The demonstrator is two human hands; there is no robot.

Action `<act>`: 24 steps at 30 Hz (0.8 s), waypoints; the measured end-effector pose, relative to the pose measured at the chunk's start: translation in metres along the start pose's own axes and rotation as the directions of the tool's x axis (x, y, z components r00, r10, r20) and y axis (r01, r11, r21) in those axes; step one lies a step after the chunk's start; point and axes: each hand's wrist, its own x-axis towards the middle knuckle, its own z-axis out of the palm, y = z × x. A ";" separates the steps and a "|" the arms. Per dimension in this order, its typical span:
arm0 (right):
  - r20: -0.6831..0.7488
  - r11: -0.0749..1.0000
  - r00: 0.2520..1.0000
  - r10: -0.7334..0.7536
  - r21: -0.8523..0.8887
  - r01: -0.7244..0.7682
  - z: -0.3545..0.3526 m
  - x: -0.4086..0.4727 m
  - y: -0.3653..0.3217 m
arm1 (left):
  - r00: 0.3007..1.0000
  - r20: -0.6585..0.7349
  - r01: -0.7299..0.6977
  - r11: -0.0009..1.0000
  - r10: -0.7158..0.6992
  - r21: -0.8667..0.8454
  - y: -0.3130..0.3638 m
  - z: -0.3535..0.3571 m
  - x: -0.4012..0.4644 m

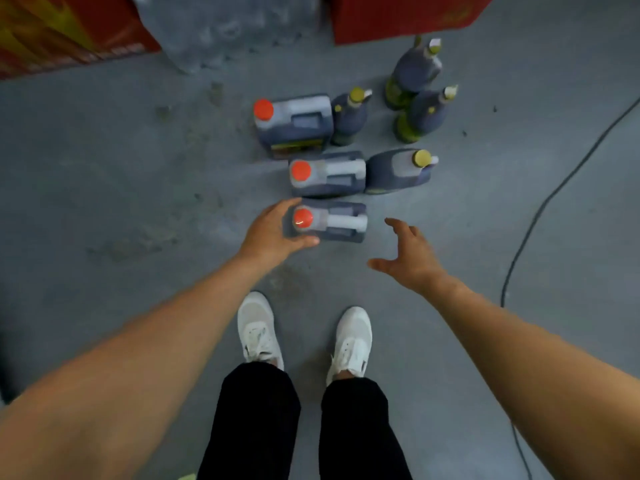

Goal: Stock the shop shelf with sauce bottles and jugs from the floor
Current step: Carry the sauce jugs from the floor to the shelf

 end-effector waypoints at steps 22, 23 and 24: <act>-0.028 0.966 0.976 -0.216 0.140 0.218 0.112 0.170 0.073 | 0.939 -0.046 -0.340 0.940 0.341 0.020 -0.111 0.063 0.099; -0.020 0.967 0.977 -0.213 0.139 0.213 0.110 0.168 0.070 | 0.938 -0.056 -0.341 0.940 0.341 0.009 -0.111 0.064 0.099; -0.003 0.964 0.976 -0.217 0.157 0.215 0.107 0.166 0.068 | 0.939 -0.062 -0.340 0.940 0.340 -0.002 -0.111 0.065 0.099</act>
